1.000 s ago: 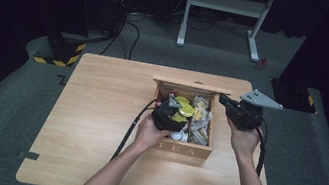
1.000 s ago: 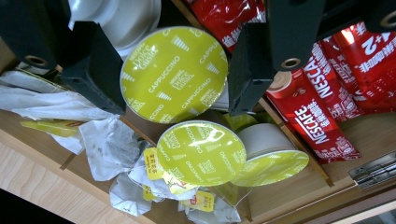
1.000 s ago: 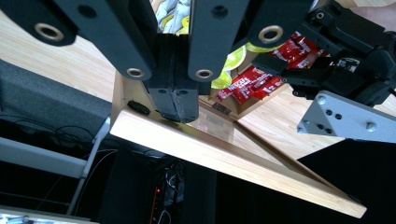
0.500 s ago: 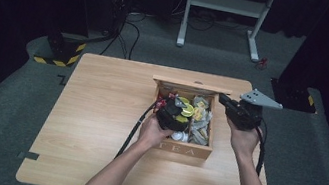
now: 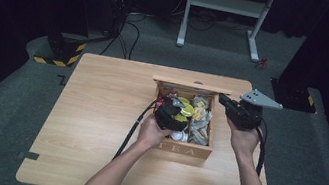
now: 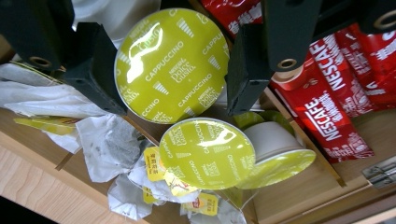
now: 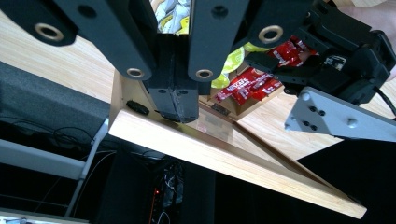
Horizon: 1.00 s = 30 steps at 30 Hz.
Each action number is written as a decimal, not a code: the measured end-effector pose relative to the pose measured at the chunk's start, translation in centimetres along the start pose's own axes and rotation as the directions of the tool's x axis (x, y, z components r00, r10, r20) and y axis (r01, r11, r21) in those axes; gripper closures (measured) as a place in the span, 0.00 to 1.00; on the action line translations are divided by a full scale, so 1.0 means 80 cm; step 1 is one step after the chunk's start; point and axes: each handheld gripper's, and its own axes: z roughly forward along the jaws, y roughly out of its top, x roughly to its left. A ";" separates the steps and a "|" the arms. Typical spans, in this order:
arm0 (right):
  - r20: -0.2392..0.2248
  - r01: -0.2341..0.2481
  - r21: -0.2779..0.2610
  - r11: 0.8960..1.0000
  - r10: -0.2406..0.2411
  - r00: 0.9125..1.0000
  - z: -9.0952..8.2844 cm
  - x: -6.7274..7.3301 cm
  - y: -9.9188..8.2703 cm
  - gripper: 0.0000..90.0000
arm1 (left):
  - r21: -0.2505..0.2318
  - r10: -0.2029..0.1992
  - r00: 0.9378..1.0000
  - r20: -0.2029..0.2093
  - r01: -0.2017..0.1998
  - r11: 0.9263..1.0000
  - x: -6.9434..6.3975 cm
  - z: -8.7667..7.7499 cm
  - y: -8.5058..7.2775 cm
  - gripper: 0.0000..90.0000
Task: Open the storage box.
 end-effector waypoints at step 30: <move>-0.006 0.010 0.006 1.000 -0.010 1.000 0.002 0.006 0.001 1.00 | -0.125 -0.027 0.999 0.017 0.029 0.992 0.019 -0.072 -0.014 0.46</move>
